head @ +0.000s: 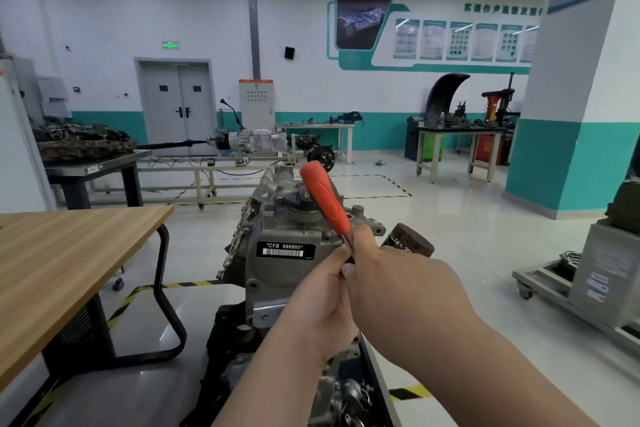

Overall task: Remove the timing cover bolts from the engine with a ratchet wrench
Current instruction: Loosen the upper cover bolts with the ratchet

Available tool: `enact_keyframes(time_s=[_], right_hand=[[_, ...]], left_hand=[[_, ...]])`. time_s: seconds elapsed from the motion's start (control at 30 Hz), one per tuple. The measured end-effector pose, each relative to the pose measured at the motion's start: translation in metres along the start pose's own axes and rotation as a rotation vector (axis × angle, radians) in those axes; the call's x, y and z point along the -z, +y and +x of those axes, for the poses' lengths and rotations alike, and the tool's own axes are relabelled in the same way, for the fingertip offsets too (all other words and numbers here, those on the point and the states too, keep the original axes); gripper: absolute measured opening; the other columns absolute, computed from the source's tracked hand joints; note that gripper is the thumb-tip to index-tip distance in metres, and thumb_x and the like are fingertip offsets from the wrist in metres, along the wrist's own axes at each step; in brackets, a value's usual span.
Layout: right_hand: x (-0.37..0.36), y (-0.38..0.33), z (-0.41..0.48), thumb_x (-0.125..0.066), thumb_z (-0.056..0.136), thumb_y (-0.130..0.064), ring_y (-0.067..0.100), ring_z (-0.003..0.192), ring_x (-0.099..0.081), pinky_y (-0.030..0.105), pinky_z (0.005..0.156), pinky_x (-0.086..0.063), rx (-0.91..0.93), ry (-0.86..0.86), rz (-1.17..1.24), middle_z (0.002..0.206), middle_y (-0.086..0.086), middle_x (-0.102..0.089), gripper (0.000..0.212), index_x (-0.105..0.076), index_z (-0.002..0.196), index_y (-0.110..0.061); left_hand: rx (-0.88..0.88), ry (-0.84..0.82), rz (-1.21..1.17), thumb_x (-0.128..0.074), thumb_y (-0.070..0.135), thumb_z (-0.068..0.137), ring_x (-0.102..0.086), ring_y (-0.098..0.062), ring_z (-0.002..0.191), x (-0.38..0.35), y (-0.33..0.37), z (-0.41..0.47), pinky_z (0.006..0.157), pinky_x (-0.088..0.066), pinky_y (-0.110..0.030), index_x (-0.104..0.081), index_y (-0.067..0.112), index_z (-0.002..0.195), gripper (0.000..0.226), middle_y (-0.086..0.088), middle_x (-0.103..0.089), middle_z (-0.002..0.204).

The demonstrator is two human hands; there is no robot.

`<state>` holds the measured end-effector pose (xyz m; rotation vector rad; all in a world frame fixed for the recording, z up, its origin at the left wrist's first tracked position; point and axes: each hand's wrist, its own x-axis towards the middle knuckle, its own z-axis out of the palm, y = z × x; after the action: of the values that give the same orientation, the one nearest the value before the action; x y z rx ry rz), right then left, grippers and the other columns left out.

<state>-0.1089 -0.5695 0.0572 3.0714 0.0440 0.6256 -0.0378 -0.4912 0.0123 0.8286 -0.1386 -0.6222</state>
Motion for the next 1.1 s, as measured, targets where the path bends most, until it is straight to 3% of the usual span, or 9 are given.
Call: enact_keyframes(time_s=[0.17, 0.4, 0.53, 0.63, 0.73, 0.8, 0.9, 0.97, 1.1], right_hand=[[-0.002, -0.004, 0.001, -0.031, 0.102, -0.034, 0.024, 0.071, -0.055, 0.032, 0.055, -0.040, -0.106, -0.018, 0.183, 0.077, -0.003, -0.050, 0.021, -0.020, 0.116, -0.022], [-0.023, -0.004, -0.003, -0.039, 0.101, -0.033, 0.022, 0.085, -0.062, 0.037, 0.076, -0.051, -0.223, 0.082, 0.866, 0.096, 0.002, -0.062, 0.017, -0.043, 0.109, -0.018], [-0.041, -0.004, -0.004, -0.042, 0.101, -0.030, 0.024, 0.063, -0.056, 0.038, 0.064, -0.046, -0.482, 0.107, 1.432, 0.083, 0.010, -0.065, 0.015, -0.054, 0.103, -0.021], [-0.048, -0.010, -0.008, -0.039, 0.104, -0.028, 0.018, 0.042, -0.049, 0.030, 0.046, -0.041, -0.623, 0.019, 1.843, 0.075, 0.011, -0.064, 0.026, -0.061, 0.116, -0.020], [-0.043, -0.012, -0.015, -0.035, 0.104, -0.031, 0.013, 0.037, -0.039, 0.025, 0.038, -0.036, -0.665, -0.089, 2.200, 0.070, 0.008, -0.061, 0.034, -0.065, 0.101, -0.015], [-0.042, -0.010, -0.018, -0.036, 0.103, -0.032, 0.010, 0.036, -0.038, 0.021, 0.035, -0.035, -0.700, -0.144, 2.439, 0.071, 0.007, -0.061, 0.039, -0.068, 0.085, -0.017], [-0.044, -0.008, -0.022, -0.041, 0.099, -0.031, 0.008, 0.033, -0.042, 0.017, 0.034, -0.036, -0.733, -0.210, 2.758, 0.074, 0.008, -0.066, 0.033, -0.069, 0.086, -0.022], [-0.048, -0.008, -0.023, -0.041, 0.100, -0.031, 0.008, 0.033, -0.044, 0.017, 0.034, -0.036, -0.726, -0.242, 2.902, 0.075, 0.008, -0.068, 0.026, -0.066, 0.095, -0.026], [-0.053, -0.012, -0.024, -0.040, 0.100, -0.029, 0.008, 0.032, -0.044, 0.017, 0.035, -0.037, -0.720, -0.215, 3.008, 0.074, 0.007, -0.068, 0.028, -0.067, 0.094, -0.029]], left_hand=[[-0.040, -0.011, 0.034, -0.046, 0.031, 0.101, -0.066, -0.012, 0.057, 0.004, 0.003, -0.003, 0.050, -0.050, -0.021, -0.071, 0.013, 0.081, 0.037, -0.001, -0.068, 0.066], [-0.069, 0.017, 0.068, -0.045, 0.039, 0.096, -0.067, -0.017, 0.101, 0.008, 0.003, -0.005, 0.091, -0.048, -0.031, -0.077, 0.012, 0.103, 0.043, -0.008, -0.072, 0.113], [-0.045, 0.059, 0.130, -0.042, 0.038, 0.099, -0.067, -0.018, 0.096, 0.007, 0.003, -0.009, 0.064, -0.054, -0.025, -0.069, 0.008, 0.119, 0.045, -0.011, -0.068, 0.120], [0.006, 0.035, 0.063, -0.048, 0.036, 0.097, -0.069, -0.018, 0.060, 0.006, 0.003, -0.012, 0.045, -0.051, -0.021, -0.067, 0.006, 0.111, 0.038, -0.010, -0.073, 0.092], [0.028, 0.004, 0.092, -0.046, 0.040, 0.097, -0.053, -0.016, 0.032, 0.010, 0.002, -0.011, 0.031, -0.033, -0.012, -0.073, 0.010, 0.093, 0.041, -0.003, -0.060, 0.076], [0.054, 0.011, 0.132, -0.046, 0.042, 0.097, -0.048, -0.013, 0.031, 0.014, -0.001, -0.009, 0.029, -0.027, -0.011, -0.077, 0.012, 0.088, 0.043, 0.000, -0.048, 0.075], [0.089, -0.040, 0.109, -0.051, 0.043, 0.092, -0.054, -0.012, 0.035, 0.013, -0.004, -0.007, 0.025, -0.031, -0.014, -0.078, 0.011, 0.086, 0.042, -0.002, -0.063, 0.084], [0.106, -0.050, 0.127, -0.057, 0.045, 0.083, -0.061, -0.013, 0.045, 0.011, -0.005, -0.004, 0.030, -0.040, -0.018, -0.080, 0.013, 0.081, 0.040, -0.001, -0.070, 0.084], [0.101, 0.015, 0.142, -0.063, 0.047, 0.071, -0.068, -0.013, 0.069, 0.010, -0.006, -0.002, 0.062, -0.051, -0.021, -0.080, 0.016, 0.077, 0.037, 0.002, -0.073, 0.084]])
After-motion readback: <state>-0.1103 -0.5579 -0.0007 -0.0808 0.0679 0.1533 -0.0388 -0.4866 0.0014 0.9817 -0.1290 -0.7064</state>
